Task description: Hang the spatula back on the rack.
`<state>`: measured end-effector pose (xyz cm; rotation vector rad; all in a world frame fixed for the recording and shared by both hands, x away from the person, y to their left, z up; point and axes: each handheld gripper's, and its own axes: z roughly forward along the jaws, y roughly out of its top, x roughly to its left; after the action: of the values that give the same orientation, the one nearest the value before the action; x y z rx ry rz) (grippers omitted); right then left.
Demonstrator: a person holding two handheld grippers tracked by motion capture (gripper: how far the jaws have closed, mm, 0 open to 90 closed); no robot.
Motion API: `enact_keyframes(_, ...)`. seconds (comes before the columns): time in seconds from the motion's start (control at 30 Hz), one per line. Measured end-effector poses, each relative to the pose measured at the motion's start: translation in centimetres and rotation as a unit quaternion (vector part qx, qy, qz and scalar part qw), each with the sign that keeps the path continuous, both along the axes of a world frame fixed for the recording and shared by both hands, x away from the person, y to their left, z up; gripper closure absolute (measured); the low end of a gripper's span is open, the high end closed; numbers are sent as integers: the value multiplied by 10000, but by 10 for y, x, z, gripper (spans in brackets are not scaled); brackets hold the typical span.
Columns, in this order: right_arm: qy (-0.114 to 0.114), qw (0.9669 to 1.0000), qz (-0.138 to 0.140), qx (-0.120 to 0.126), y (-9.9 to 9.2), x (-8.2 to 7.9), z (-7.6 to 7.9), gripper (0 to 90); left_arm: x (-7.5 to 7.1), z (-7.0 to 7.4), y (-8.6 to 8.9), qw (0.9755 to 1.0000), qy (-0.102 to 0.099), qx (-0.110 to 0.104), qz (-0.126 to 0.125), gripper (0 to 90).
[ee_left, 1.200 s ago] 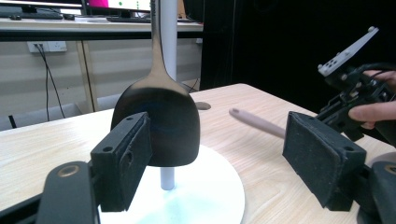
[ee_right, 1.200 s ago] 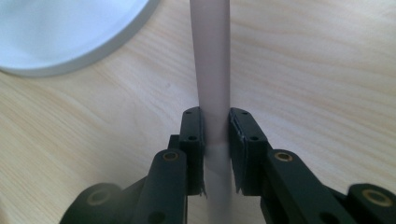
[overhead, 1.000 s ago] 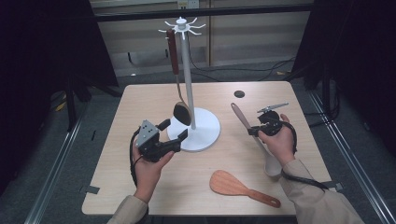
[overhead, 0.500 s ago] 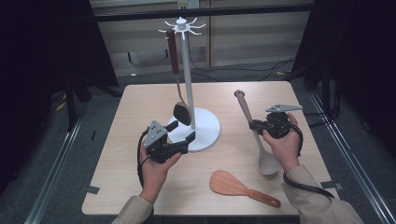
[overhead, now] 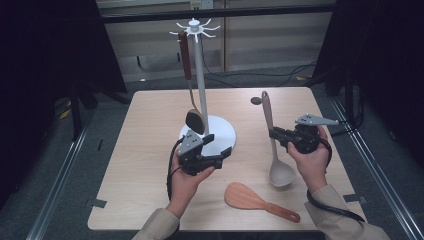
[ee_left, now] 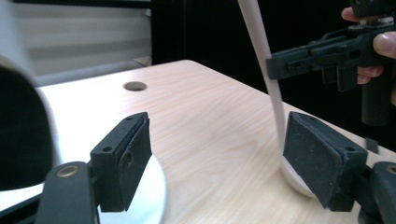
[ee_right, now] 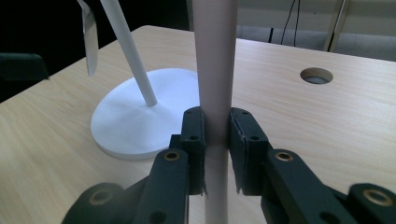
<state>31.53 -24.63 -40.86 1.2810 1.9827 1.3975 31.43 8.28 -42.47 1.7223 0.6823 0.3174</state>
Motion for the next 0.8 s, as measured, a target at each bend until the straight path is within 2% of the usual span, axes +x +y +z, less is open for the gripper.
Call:
enact_keyframes(0.13,-11,10000,90,38,1,0,0,772,2,-3,-15,9995,173,-43,-253,245)
enact_keyframes(0.23,-33,9999,118,121,0,1,-1,772,3,-7,-24,9988,221,-56,-442,251)
enact_keyframes(0.27,-37,9998,136,154,0,1,-1,773,2,-8,-26,9989,254,14,-384,252)
enact_keyframes(0.33,-82,9997,147,174,0,0,0,772,3,-9,-30,9987,292,21,-410,252)
enact_keyframes(0.43,-185,9994,207,229,1,-1,2,773,5,-12,-37,9981,388,-159,-460,266)
enact_keyframes(0.5,-225,9993,219,226,3,-1,2,773,8,-14,-42,9976,437,-205,-501,278)
enact_keyframes(0.67,-295,9984,321,353,6,-3,0,772,12,-18,-52,9964,494,-183,-657,317)
enact_keyframes(0.8,-365,9976,396,444,7,-4,1,772,14,-20,-58,9960,522,-255,-685,346)
